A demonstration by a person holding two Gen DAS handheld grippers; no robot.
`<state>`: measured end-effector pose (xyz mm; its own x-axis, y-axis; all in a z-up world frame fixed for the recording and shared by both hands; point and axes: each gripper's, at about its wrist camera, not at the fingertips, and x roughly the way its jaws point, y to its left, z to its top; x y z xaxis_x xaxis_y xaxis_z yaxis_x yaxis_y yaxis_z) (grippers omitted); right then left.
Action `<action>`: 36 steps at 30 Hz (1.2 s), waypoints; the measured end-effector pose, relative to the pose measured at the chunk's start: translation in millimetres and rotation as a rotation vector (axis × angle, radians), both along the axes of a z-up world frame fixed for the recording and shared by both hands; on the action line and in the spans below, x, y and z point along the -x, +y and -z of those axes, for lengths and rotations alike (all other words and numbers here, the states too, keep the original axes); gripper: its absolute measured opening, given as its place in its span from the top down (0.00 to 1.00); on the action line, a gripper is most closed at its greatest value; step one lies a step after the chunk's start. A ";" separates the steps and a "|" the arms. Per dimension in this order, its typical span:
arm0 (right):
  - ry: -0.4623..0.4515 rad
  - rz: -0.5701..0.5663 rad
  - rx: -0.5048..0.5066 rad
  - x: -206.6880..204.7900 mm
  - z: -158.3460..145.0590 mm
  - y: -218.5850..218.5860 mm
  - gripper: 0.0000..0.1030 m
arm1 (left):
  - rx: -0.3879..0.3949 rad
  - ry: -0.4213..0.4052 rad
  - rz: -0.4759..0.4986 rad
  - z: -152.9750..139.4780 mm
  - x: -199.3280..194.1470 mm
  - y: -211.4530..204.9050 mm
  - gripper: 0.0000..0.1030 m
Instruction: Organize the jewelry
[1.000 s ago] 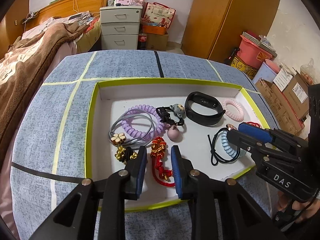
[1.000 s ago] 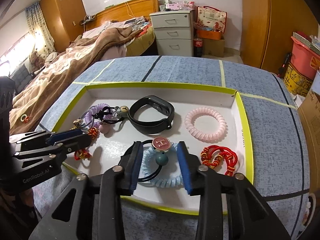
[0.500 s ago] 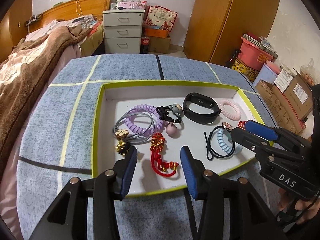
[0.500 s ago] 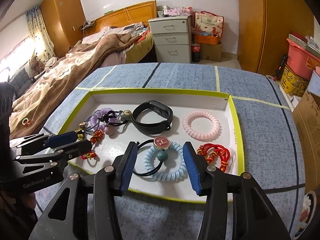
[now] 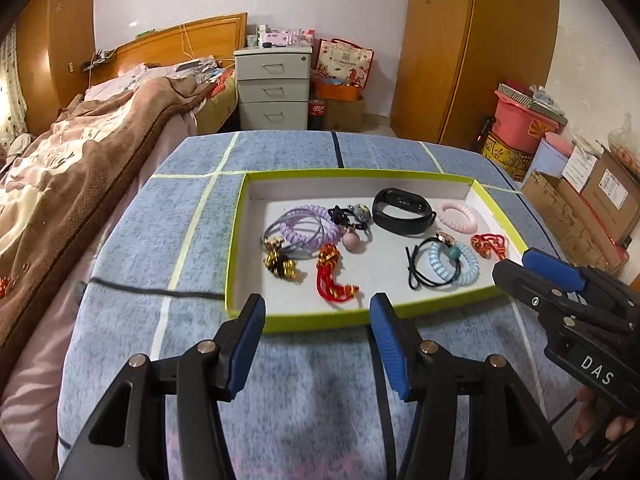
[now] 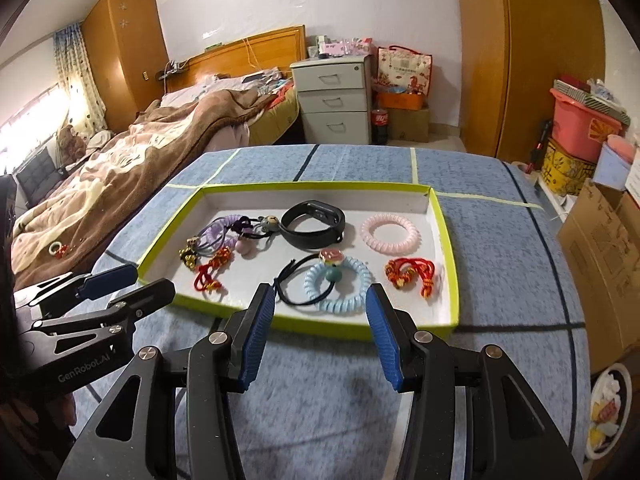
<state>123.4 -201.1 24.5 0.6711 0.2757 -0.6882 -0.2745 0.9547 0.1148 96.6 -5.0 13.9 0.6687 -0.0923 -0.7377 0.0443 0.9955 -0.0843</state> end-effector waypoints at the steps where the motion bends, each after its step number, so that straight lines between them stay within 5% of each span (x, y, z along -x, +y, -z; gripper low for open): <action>1: -0.001 0.001 -0.002 2.8 0.0 0.1 0.53 | -0.003 0.000 -0.010 0.3 3.3 0.1 0.45; 25: 0.007 0.039 -0.003 39.4 12.8 7.1 0.53 | -0.032 -0.020 -0.089 7.3 42.4 -2.2 0.45; 36: -0.014 0.064 -0.015 42.6 9.3 5.6 0.53 | -0.048 -0.096 -0.116 -8.8 48.2 -3.5 0.45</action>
<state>80.8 -195.4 15.1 0.6971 0.2420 -0.6749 -0.2147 0.9686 0.1255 48.4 -8.5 22.7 0.7406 0.0233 -0.6716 -0.0653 0.9972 -0.0374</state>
